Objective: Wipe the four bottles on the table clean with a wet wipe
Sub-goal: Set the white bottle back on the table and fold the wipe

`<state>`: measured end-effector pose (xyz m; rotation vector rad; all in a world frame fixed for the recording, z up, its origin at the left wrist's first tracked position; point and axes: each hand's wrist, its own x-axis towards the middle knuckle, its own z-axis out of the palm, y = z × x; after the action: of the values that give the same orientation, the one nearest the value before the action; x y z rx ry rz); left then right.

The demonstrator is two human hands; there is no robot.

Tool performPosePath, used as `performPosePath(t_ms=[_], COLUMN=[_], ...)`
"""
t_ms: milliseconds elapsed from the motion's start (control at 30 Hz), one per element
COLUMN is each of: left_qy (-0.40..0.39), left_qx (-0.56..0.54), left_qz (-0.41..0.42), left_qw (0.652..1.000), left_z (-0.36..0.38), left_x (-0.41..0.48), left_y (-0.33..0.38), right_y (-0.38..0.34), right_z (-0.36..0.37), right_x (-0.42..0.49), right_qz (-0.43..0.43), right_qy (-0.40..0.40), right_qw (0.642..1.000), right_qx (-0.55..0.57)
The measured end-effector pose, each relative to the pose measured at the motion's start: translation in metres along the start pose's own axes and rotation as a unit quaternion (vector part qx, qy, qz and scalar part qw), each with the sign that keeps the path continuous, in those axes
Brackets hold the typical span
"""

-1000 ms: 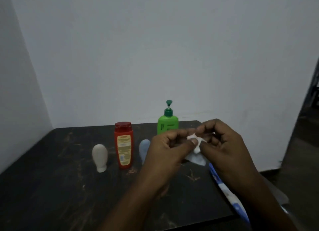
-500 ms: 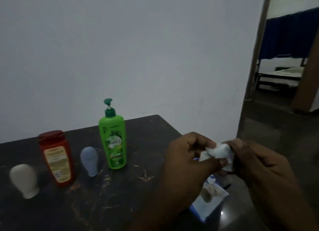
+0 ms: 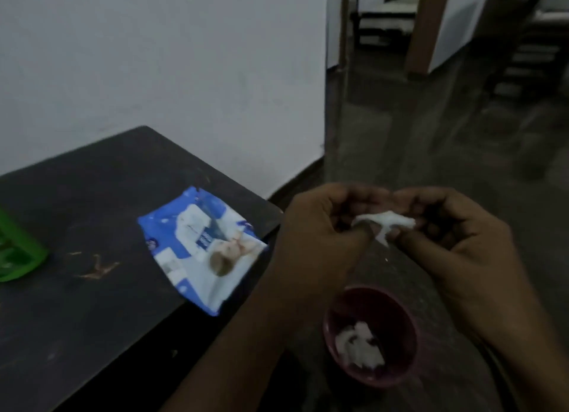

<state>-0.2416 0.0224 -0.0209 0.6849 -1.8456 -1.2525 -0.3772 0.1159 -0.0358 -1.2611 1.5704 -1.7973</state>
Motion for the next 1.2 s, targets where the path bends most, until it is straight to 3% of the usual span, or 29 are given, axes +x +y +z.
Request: performPosePath(t_ms=[200, 333, 433, 633, 833, 933, 1067, 1200], left_qy=[-0.015, 0.022, 0.005, -0.068, -0.027, -0.036, -0.092, -0.094], left_qx=[0.052, 0.066, 0.050, -0.116, -0.124, -0.082, -0.063, -0.002], left_qz=[-0.040, -0.102, -0.168, -0.331, -0.422, -0.474, -0.531, -0.540], left_qw=[0.998, 0.992, 0.985, 0.934, 0.898, 0.876, 0.840, 0.836], left_z=[0.042, 0.074, 0.097, 0.117, 0.127, 0.141, 0.155, 0.149], left_x=[0.013, 0.012, 0.007, -0.002, -0.005, -0.007, -0.015, -0.017], left_y=[-0.052, -0.104, -0.142, -0.203, -0.260, -0.294, -0.334, -0.350], right_y=[0.070, 0.114, 0.147, 0.229, 0.296, 0.335, 0.402, 0.433], right_z=[-0.024, -0.024, -0.026, -0.039, -0.038, -0.031, -0.022, -0.019], right_x=[-0.007, -0.017, -0.023, -0.037, -0.048, -0.055, -0.066, -0.066], right_qz=[0.101, 0.177, 0.225, 0.291, 0.311, 0.344, 0.395, 0.452], right_qy=[0.063, 0.085, 0.085, 0.103, 0.100, 0.077, 0.044, 0.003], right_qw=[0.993, 0.979, 0.966, 0.947, 0.945, 0.935, 0.895, 0.845], right_qx=[0.027, 0.049, 0.094, 0.088, 0.035, -0.045, -0.204, -0.284])
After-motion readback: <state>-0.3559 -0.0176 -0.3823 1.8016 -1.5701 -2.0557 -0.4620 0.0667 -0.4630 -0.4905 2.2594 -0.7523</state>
